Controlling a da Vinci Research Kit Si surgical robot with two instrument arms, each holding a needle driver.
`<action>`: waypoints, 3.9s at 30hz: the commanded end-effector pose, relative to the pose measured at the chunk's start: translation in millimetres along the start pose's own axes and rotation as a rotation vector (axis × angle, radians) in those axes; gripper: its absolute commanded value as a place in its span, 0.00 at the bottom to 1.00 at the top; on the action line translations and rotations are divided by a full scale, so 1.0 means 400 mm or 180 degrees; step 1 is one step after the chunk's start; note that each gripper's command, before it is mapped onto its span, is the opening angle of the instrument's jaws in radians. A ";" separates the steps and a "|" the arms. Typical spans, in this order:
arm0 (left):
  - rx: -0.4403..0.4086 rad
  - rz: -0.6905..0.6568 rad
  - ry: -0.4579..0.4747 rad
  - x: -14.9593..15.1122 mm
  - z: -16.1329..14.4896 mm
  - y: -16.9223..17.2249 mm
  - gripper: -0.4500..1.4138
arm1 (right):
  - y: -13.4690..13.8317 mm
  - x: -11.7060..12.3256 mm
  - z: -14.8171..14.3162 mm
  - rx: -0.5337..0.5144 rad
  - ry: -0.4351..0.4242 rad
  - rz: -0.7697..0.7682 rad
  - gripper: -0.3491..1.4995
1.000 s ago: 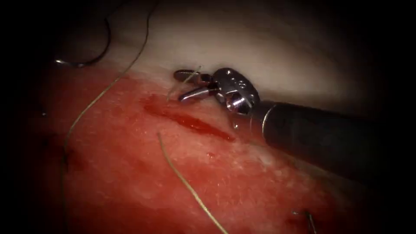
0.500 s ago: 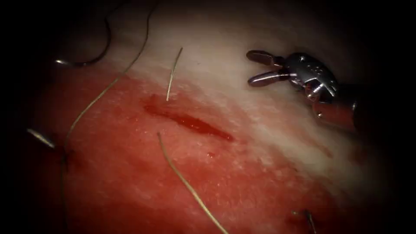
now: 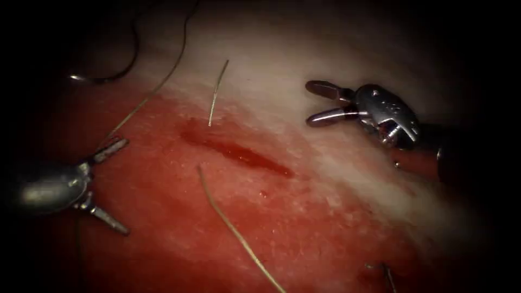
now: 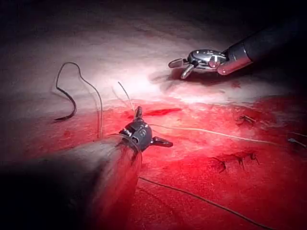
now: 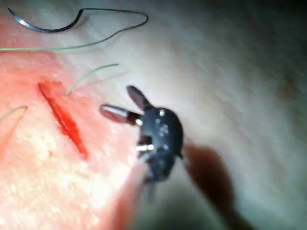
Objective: Wound Closure
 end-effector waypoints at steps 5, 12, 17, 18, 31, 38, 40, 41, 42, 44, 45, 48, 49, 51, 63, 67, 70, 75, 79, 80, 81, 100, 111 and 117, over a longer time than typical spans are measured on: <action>-0.0039 0.0300 -0.0044 0.0014 0.0091 0.0040 0.68 | 0.0001 -0.0023 0.0020 0.0003 0.0006 -0.0012 0.99; -0.0051 0.0684 -0.0097 0.0038 0.0168 0.0094 0.59 | -0.0003 -0.0026 0.0024 -0.0004 0.0007 -0.0017 0.99; -0.0032 0.1008 -0.0098 0.0070 0.0216 0.0135 0.52 | -0.0003 -0.0034 0.0027 -0.0007 0.0008 -0.0028 0.99; -0.0029 0.1070 -0.0098 0.0075 0.0223 0.0143 0.50 | -0.0003 -0.0036 0.0027 -0.0007 0.0008 -0.0030 0.99; 0.0141 0.1523 -0.0476 0.0098 0.0337 0.0224 0.40 | -0.0006 -0.0053 0.0027 -0.0008 0.0011 -0.0053 0.99; 0.0186 0.1596 -0.0528 0.0103 0.0378 0.0249 0.43 | -0.0008 -0.0065 0.0027 -0.0009 0.0014 -0.0032 0.99; 0.0200 0.1600 -0.0541 0.0100 0.0389 0.0257 0.44 | -0.0010 -0.0068 0.0027 -0.0008 0.0014 -0.0037 0.99; 0.0196 0.1601 -0.0531 0.0099 0.0395 0.0260 0.44 | -0.0011 -0.0070 0.0027 -0.0008 0.0014 -0.0039 0.99; 0.0192 0.1602 -0.0521 0.0099 0.0400 0.0264 0.44 | -0.0011 -0.0071 0.0027 -0.0009 0.0015 -0.0021 0.99; 0.0178 0.1607 -0.0490 0.0102 0.0413 0.0274 0.44 | -0.0010 -0.0072 0.0027 -0.0010 0.0015 -0.0023 0.99; 0.0173 0.1610 -0.0478 0.0105 0.0419 0.0280 0.44 | -0.0010 -0.0072 0.0027 -0.0011 0.0015 -0.0023 0.99; 0.0166 0.1617 -0.0470 0.0116 0.0438 0.0299 0.44 | -0.0010 -0.0074 0.0029 -0.0013 0.0015 -0.0006 0.99; 0.0171 0.1616 -0.0474 0.0120 0.0443 0.0302 0.44 | -0.0011 -0.0075 0.0029 -0.0013 0.0016 -0.0007 0.99; 0.0170 0.1630 -0.0487 0.0126 0.0454 0.0303 0.44 | -0.0014 -0.0077 0.0031 -0.0015 0.0016 -0.0011 0.99; 0.0206 0.1872 -0.0391 0.0118 0.0477 0.0305 0.00 | -0.0017 -0.0080 0.0033 -0.0019 0.0018 0.0022 0.99; 0.0031 0.2054 -0.0128 0.0118 0.0463 0.0303 0.00 | -0.0023 -0.0083 0.0033 -0.0021 0.0019 0.0075 0.99; -0.0059 0.2090 -0.0015 0.0127 0.0440 0.0286 0.00 | -0.0031 -0.0085 0.0033 0.0007 0.0029 0.0071 0.99; -0.0083 0.2116 0.0007 0.0134 0.0384 0.0249 0.00 | -0.0057 -0.0085 0.0041 0.0118 0.0069 0.0070 0.99; -0.0066 0.2138 0.0043 0.0141 0.0338 0.0214 0.00 | -0.0115 -0.0091 0.0070 0.0347 -0.0005 -0.0203 0.98; -0.0055 0.2153 0.0037 0.0142 0.0328 0.0206 0.00 | -0.0128 -0.0091 0.0079 0.0396 0.0020 -0.0259 0.98; -0.0056 0.2149 0.0032 0.0142 0.0318 0.0199 0.00 | -0.0141 -0.0091 0.0088 0.0438 0.0042 -0.0315 0.98; -0.0082 0.2395 -0.0063 0.0125 0.0199 0.0132 0.00 | -0.0393 -0.0056 0.0283 0.1482 0.0272 -0.1494 0.85; -0.0112 0.2397 -0.0090 0.0117 0.0201 0.0123 0.00 | -0.0444 -0.0064 0.0328 0.1589 0.0284 -0.1612 0.89; -0.0113 0.2397 -0.0090 0.0101 0.0205 0.0106 0.00 | -0.0464 -0.0060 0.0334 0.1632 0.0283 -0.1588 0.88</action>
